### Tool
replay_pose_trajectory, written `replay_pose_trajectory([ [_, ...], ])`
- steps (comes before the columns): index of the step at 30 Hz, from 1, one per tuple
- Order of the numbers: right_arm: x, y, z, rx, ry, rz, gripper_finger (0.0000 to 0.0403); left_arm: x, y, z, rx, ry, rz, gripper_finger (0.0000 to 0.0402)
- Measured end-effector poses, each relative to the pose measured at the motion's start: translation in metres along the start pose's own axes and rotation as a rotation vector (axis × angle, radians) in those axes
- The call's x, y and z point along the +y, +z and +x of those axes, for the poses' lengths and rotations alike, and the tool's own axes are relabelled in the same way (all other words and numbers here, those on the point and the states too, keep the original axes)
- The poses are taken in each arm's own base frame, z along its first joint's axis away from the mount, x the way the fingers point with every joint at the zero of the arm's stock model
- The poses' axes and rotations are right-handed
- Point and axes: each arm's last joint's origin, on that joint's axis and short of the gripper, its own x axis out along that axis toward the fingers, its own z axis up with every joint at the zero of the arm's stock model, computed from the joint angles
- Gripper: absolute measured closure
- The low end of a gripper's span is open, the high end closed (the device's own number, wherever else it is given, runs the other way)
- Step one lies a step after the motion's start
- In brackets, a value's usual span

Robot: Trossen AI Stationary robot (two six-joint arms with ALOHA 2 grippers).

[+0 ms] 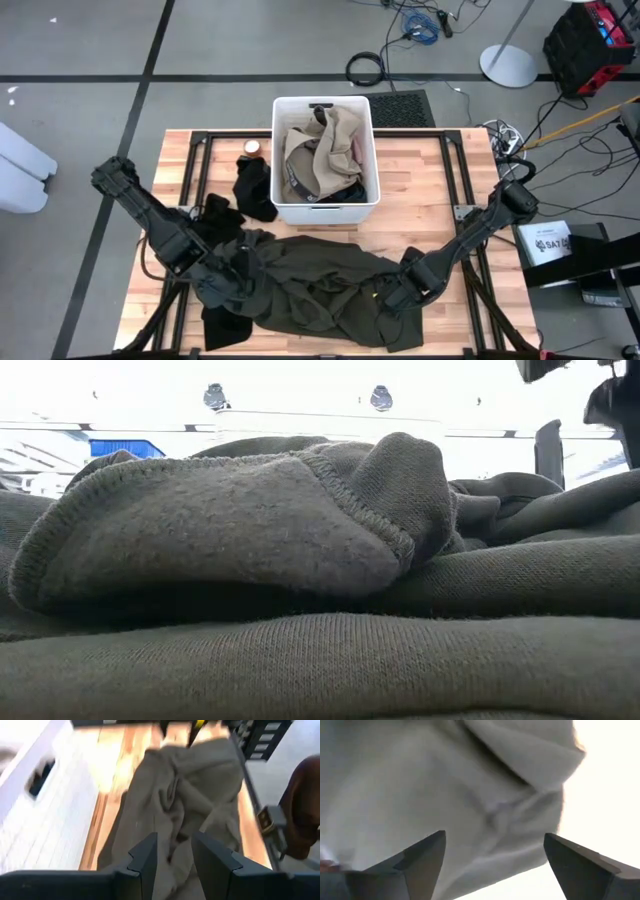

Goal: Fold laundry
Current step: Fold the black jacket into the white laundry bin

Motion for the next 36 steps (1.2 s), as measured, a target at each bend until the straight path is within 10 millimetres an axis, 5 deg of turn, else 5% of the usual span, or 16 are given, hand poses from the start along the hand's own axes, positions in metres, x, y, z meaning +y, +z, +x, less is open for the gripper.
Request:
replay_pose_trajectory([
  [7, -0.023, -0.012, 0.038, 0.034, -0.072, 0.023, 0.0066, -0.003, 0.006, 0.001, -0.060, -0.020, 0.028, 0.0272],
  [16, -0.046, -0.025, 0.078, -0.018, 0.089, 0.116, 0.0066, -0.006, 0.013, 0.000, -0.127, -0.026, 0.072, 0.0272],
  [22, -0.054, -0.034, 0.088, -0.027, 0.076, 0.144, 0.0082, -0.010, 0.027, -0.003, -0.257, -0.031, 0.194, 0.0272],
  [27, -0.052, -0.042, 0.089, -0.020, 0.071, 0.134, 0.0170, -0.008, 0.030, -0.003, -0.283, 0.005, 0.224, 0.0272],
  [34, -0.046, -0.046, 0.089, -0.005, 0.122, 0.128, 0.0369, -0.008, 0.030, -0.002, -0.283, 0.006, 0.224, 0.0272],
  [36, -0.046, -0.046, 0.086, 0.001, 0.115, 0.126, 0.0387, -0.008, 0.030, -0.002, -0.283, 0.006, 0.223, 0.0272],
])
